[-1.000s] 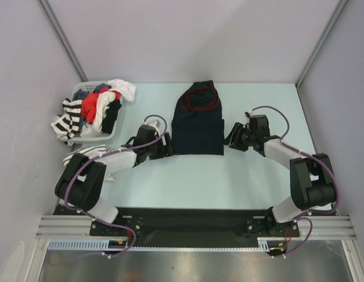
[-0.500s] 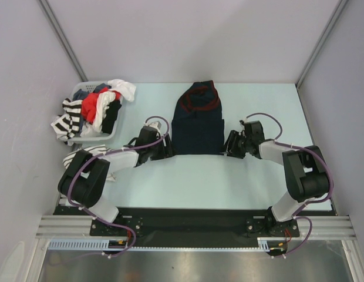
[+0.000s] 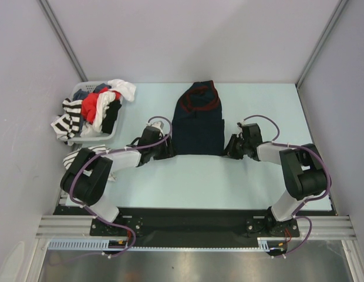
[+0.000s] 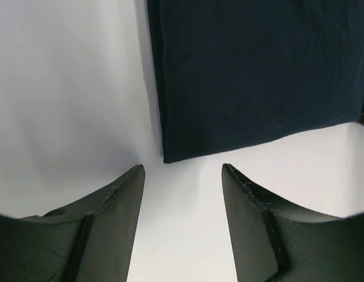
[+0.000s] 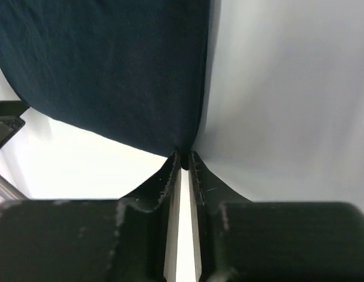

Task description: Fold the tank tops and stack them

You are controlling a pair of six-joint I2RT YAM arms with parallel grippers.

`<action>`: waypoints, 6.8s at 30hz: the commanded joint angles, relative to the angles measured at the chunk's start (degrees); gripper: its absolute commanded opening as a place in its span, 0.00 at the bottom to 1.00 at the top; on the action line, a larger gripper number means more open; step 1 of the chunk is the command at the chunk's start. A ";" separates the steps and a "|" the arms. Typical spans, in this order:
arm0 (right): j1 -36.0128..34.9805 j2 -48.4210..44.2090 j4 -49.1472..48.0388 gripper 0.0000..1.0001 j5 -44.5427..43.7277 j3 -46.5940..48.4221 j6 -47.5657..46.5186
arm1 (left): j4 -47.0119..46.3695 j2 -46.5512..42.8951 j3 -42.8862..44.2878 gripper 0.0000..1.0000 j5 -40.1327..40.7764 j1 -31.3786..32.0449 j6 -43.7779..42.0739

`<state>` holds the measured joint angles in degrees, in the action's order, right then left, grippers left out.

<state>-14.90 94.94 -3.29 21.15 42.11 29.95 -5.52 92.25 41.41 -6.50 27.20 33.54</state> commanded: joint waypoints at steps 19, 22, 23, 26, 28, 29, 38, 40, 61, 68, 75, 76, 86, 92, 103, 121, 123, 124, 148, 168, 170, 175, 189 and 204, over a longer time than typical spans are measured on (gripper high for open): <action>0.66 1.31 1.62 0.08 -0.84 -0.62 -1.56 | 2.18 3.56 -0.62 0.59 5.01 1.80 -0.75; 0.66 1.30 1.62 0.08 -0.76 -0.71 -1.39 | 2.26 3.11 -1.24 0.57 6.23 1.80 -1.46; 0.66 1.22 1.53 0.08 -0.67 -0.62 -1.48 | 3.14 3.46 -1.07 0.55 6.33 1.89 -1.63; 0.83 1.13 1.53 0.08 -0.84 -0.71 -1.48 | 4.02 4.52 -0.36 0.50 8.08 1.89 -1.81; 0.83 1.22 1.44 0.08 -0.84 -0.80 -1.48 | 4.11 5.31 0.16 0.46 8.52 1.80 -1.90; 0.83 1.22 1.53 0.08 -0.84 -0.80 -1.48 | 4.46 5.75 0.51 0.44 8.70 1.80 -2.25; 0.92 1.04 1.44 0.06 -0.32 -0.89 -1.83 | 5.08 8.48 3.42 0.03 7.46 2.33 -4.09; 0.66 0.52 1.88 0.03 -0.14 -0.80 -2.09 | 6.82 7.25 2.98 0.00 8.08 2.33 -4.36; -8.74 -32.26 22.80 0.00 -4.44 -14.32 4.22 | 15.10 -20.43 -13.37 0.00 3.34 10.85 0.82; -13.05 -46.05 30.95 0.00 -6.91 -18.64 9.06 | 18.17 -29.48 -16.53 0.00 5.27 19.02 7.23; -15.51 -54.15 39.76 0.00 -9.01 -16.98 10.47 | 23.61 -35.54 -17.50 0.00 8.17 24.39 11.81; -15.51 -55.55 41.42 0.00 -9.19 -15.32 10.30 | 24.41 -36.60 -16.72 0.00 8.43 24.39 11.90; -15.60 -52.67 47.93 0.00 -11.91 0.07 6.00 | 38.03 -42.41 -3.80 0.00 11.86 24.30 8.91; -14.55 -44.67 47.15 0.00 -12.45 10.00 2.05 | 41.02 -38.38 6.03 0.00 12.31 21.41 5.22; -5.06 -30.70 41.70 0.00 -5.25 21.08 -1.30 | 37.96 -25.82 17.39 0.00 3.35 10.07 -1.72; 2.94 -10.13 37.74 0.00 1.35 36.72 -2.71 | 35.49 -6.65 33.20 0.00 -9.14 -1.71 -5.24; 3.82 -7.32 37.74 0.00 1.97 39.27 -2.71 | 36.02 -4.71 35.75 0.00 -9.93 -2.85 -5.41; 4.08 -6.26 37.74 0.00 2.14 40.24 -2.62 | 36.02 -2.88 36.72 0.00 -10.54 -3.20 -5.59; 7.42 25.21 35.46 0.00 3.99 67.40 0.54 | 41.99 26.83 65.02 0.01 -14.94 -10.85 -6.73; 8.04 39.97 27.29 0.42 4.17 79.35 3.88 | 37.25 39.24 71.36 0.27 -19.33 -14.81 -2.52; 8.04 39.46 27.11 0.57 3.03 79.01 3.88 | 36.55 39.24 70.66 0.56 -19.43 -15.33 -2.25; 8.13 31.29 21.76 0.77 1.79 67.27 1.78 | 34.53 33.10 65.22 0.95 -14.08 -15.51 -3.92; 8.39 20.65 14.83 0.57 7.41 47.82 -1.31 | 21.43 21.05 48.33 0.95 -15.48 -10.50 -8.49; 8.04 21.26 4.97 0.00 19.01 41.75 4.14 | 12.03 30.70 56.06 0.21 -25.75 -10.24 -1.64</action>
<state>-6.63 118.19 5.76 35.35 85.56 32.38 11.60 121.21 93.32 -27.77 17.08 29.21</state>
